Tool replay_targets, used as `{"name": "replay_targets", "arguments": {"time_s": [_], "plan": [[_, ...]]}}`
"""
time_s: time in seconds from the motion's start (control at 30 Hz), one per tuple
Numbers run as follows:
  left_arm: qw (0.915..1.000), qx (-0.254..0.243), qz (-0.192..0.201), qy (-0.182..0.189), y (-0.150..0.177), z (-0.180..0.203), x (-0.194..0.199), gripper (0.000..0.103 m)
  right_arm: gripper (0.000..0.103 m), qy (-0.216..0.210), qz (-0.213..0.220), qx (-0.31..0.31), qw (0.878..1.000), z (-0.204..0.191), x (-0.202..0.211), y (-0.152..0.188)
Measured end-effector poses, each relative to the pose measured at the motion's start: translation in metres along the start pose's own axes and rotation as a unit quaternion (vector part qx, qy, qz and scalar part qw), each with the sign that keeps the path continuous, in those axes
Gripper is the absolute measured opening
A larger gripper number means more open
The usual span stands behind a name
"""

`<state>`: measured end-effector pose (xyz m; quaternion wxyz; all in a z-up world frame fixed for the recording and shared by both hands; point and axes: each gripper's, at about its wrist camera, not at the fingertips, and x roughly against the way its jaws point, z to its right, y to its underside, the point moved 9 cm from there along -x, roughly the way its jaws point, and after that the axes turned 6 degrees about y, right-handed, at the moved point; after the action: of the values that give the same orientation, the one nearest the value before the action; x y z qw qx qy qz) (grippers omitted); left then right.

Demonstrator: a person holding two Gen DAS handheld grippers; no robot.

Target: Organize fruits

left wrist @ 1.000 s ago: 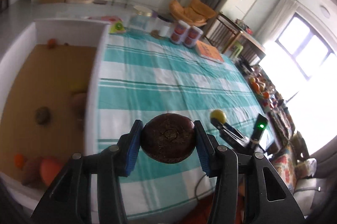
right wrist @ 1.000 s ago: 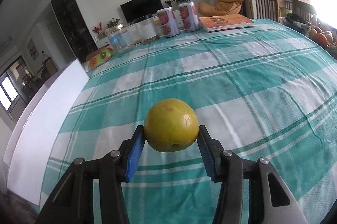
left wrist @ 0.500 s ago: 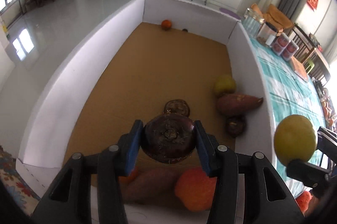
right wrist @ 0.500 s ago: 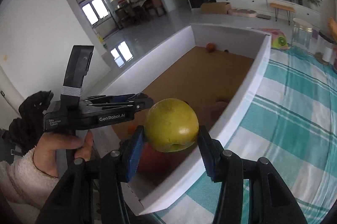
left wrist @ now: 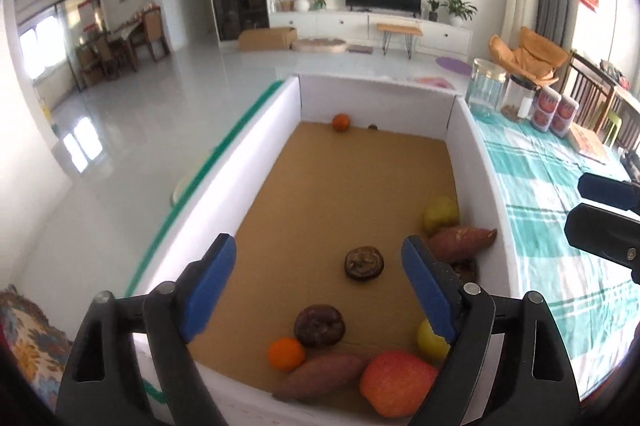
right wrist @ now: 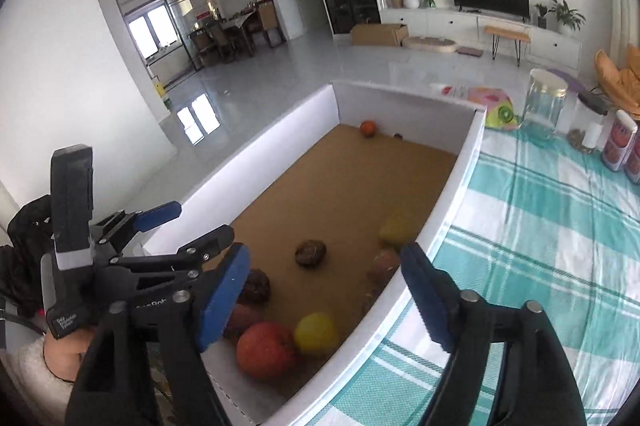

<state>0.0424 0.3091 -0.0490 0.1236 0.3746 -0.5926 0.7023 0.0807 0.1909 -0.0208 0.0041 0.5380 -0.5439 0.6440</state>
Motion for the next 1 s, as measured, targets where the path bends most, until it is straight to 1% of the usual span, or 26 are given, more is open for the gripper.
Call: {"name": "replay_targets", "arguments": {"time_s": [0.03, 0.07, 0.1, 0.13, 0.2, 0.3, 0.43, 0.53, 0.6, 0.67, 0.83, 0.93, 1.0], "plan": [[0.9997, -0.002, 0.015, -0.021, -0.004, 0.001, 0.007, 0.092, 0.095, 0.005, 0.004, -0.004, 1.000, 0.002, 0.005, 0.000], [0.9989, -0.002, 0.023, -0.041, -0.006, 0.000, 0.014, 0.092, 0.095, 0.008, 0.005, -0.007, 1.000, 0.003, 0.007, 0.001], [0.9982, -0.002, 0.025, -0.054, -0.007, 0.002, 0.018, 0.092, 0.095, 0.010, 0.003, -0.009, 1.000, 0.004, 0.009, 0.005], [0.9980, -0.001, 0.023, -0.058, -0.008, 0.002, 0.021, 0.092, 0.095, 0.014, 0.000, -0.012, 1.000, 0.003, 0.010, 0.009], [0.9982, 0.006, 0.021, -0.055, -0.006, 0.003, 0.025, 0.092, 0.095, 0.022, -0.007, -0.015, 1.000, 0.006, 0.010, 0.018], [0.9989, 0.023, 0.014, -0.039, 0.000, -0.001, 0.025, 0.092, 0.095, 0.032, -0.018, -0.016, 0.999, 0.004, 0.010, 0.028], [0.9972, 0.046, -0.003, -0.059, 0.006, -0.011, 0.027, 0.092, 0.095, 0.040, -0.026, -0.016, 0.999, -0.001, 0.013, 0.036], [0.9961, 0.057, -0.019, -0.065, 0.011, -0.018, 0.026, 0.092, 0.095, 0.048, -0.030, -0.004, 0.998, -0.009, 0.015, 0.038], [0.9959, 0.054, -0.027, -0.066, 0.012, -0.021, 0.025, 0.092, 0.096, 0.052, -0.032, 0.005, 0.998, -0.014, 0.015, 0.038], [0.9958, 0.046, -0.024, -0.075, 0.013, -0.022, 0.027, 0.092, 0.096, 0.057, -0.034, 0.011, 0.998, -0.018, 0.013, 0.038], [0.9925, 0.014, -0.021, -0.120, 0.012, -0.028, 0.029, 0.092, 0.097, 0.068, -0.043, 0.022, 0.997, -0.026, 0.007, 0.041], [0.9930, 0.015, -0.030, -0.113, 0.014, -0.031, 0.027, 0.092, 0.097, 0.076, -0.050, 0.027, 0.995, -0.030, 0.004, 0.042], [0.9946, 0.019, -0.034, -0.096, 0.016, -0.033, 0.026, 0.092, 0.097, 0.081, -0.058, 0.027, 0.995, -0.032, 0.001, 0.042]]}}
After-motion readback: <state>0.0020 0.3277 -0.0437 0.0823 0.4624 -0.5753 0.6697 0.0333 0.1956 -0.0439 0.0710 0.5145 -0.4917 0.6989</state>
